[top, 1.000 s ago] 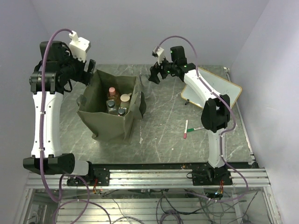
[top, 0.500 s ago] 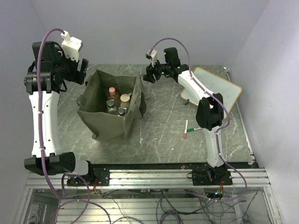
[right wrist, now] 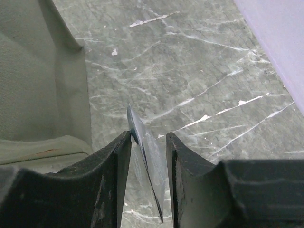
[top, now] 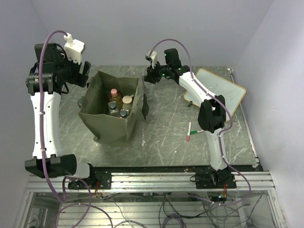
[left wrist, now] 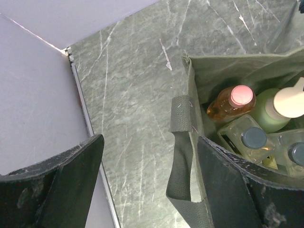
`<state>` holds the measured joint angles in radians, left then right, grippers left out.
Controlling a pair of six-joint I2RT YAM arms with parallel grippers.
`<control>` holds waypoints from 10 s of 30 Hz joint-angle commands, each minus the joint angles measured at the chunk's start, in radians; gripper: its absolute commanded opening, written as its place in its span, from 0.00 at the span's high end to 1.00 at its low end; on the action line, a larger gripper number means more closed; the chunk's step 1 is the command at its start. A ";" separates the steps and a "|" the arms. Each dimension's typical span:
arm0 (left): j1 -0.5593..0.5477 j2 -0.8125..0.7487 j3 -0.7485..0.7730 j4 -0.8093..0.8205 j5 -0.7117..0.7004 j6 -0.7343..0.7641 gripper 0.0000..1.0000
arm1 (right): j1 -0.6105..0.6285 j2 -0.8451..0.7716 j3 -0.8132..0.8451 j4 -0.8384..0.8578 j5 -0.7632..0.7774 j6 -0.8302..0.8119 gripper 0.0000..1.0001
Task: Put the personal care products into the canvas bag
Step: Pick up the care product from the center of the board, then place the care product in the canvas bag.
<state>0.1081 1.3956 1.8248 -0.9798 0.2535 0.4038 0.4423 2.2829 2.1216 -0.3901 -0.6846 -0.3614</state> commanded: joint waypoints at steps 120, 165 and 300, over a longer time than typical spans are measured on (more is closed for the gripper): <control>0.012 -0.108 -0.288 -0.030 0.129 -0.215 0.93 | 0.354 -0.125 0.372 0.220 -0.008 0.217 1.00; 0.013 -0.128 -0.316 -0.061 0.142 -0.137 0.93 | 0.264 -0.167 0.228 0.214 -0.039 0.138 1.00; 0.015 -0.121 -0.350 -0.054 0.256 -0.077 0.93 | 0.339 -0.120 0.126 -0.184 0.219 -0.173 0.83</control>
<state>0.1146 1.2884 1.4815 -1.0294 0.4797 0.3080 0.7784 2.1925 2.2284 -0.6239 -0.4595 -0.5575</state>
